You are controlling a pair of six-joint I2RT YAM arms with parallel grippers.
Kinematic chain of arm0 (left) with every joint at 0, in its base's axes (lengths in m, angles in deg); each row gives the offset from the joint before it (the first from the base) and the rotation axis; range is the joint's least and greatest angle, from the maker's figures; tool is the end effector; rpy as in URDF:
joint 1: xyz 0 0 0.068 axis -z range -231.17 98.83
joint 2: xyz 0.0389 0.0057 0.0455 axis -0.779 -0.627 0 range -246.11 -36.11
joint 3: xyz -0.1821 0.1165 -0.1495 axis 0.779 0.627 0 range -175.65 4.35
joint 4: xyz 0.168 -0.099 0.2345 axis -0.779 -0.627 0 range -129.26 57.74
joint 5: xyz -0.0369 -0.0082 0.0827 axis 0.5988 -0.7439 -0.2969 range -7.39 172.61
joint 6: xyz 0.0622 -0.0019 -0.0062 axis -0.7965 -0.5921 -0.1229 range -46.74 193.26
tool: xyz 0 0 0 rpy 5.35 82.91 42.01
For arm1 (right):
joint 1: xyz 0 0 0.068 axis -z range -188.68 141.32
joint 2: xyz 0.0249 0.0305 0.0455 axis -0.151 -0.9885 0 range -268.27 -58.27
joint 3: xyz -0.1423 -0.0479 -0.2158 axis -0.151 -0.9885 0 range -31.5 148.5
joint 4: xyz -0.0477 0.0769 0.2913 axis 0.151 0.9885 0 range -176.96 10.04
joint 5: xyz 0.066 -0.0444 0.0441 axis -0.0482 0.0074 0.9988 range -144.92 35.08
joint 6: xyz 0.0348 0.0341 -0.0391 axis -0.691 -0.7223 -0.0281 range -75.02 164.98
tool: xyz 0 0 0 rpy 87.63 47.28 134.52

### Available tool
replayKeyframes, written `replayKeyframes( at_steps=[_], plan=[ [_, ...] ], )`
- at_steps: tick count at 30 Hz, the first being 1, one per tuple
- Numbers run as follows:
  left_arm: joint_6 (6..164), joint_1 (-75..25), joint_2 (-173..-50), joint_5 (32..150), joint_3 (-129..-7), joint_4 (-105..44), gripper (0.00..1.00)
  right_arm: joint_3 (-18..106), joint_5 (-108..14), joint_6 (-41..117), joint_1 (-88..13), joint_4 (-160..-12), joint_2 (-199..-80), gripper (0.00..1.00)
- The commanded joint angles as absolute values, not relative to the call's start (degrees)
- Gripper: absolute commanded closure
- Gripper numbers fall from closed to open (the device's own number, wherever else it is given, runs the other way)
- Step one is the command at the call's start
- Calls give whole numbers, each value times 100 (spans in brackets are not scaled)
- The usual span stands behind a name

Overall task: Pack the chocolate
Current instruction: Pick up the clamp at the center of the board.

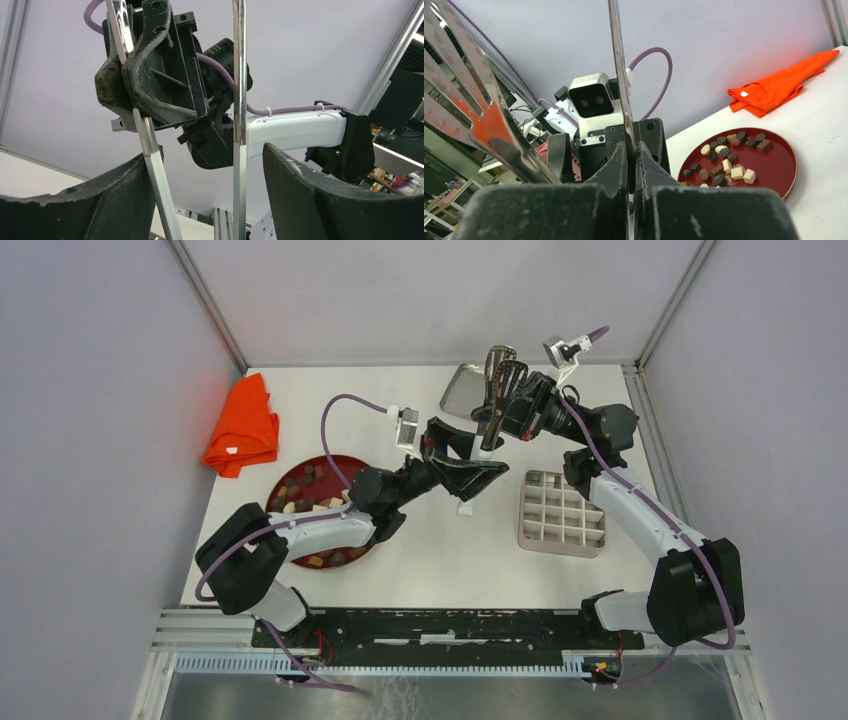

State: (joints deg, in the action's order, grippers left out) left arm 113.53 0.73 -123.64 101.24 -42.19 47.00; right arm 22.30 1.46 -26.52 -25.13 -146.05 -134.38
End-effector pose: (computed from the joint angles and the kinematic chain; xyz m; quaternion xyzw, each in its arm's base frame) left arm 0.2111 -0.2939 0.2952 0.1886 0.4134 -0.6887 0.5650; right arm 0.3067 0.1318 0.3649 -0.1920 0.5454 0.6994 0.4201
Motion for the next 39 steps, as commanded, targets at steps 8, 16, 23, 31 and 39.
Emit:
replayKeyframes(
  at_steps=[8,16,23,31,39],
  plan=[
    [11290,104,-12479,10402,-4374,5117,30,2335,-34,-2876,-2504,-14901,-13442,100],
    [11290,92,-12453,10426,-4391,5070,43,2317,-25,-2867,-2503,-14893,-13424,100],
    [11333,95,-12428,10432,-4434,5023,45,2300,-25,-2839,-2494,-14831,-13403,99],
    [11448,90,-12336,10416,-4417,5039,43,2315,27,-2650,-2432,-14731,-13378,85],
    [11723,21,-12212,10305,-4317,5114,44,2413,224,-2284,-2363,-14621,-13241,74]
  ],
)
